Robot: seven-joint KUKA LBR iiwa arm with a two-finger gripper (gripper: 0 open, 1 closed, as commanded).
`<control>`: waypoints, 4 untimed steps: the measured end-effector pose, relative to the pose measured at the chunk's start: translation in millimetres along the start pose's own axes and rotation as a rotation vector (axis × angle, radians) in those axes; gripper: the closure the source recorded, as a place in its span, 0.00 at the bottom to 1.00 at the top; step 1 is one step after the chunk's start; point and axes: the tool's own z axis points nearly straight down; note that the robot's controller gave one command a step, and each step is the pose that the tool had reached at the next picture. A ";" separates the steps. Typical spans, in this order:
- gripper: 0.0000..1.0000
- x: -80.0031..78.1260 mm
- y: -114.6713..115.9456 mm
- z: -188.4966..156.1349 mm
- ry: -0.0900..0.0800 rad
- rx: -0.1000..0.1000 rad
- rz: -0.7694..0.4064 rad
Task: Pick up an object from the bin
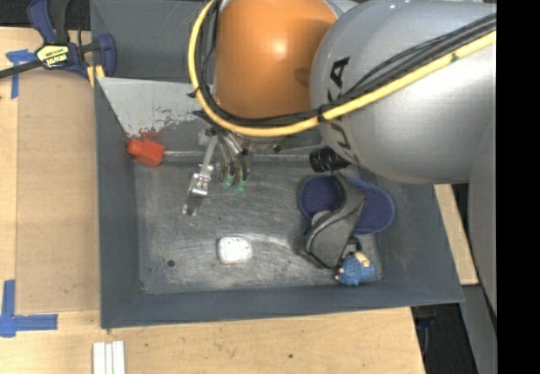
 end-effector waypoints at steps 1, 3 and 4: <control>0.00 -1.2 -54.6 122.9 0.013 0.010 -0.038; 0.00 7.7 -102.5 201.5 0.000 0.007 -0.019; 1.00 4.0 -100.1 198.8 -0.014 -0.003 -0.015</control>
Offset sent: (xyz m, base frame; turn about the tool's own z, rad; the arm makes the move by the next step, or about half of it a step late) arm -0.0126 -0.0491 -0.1185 -0.0407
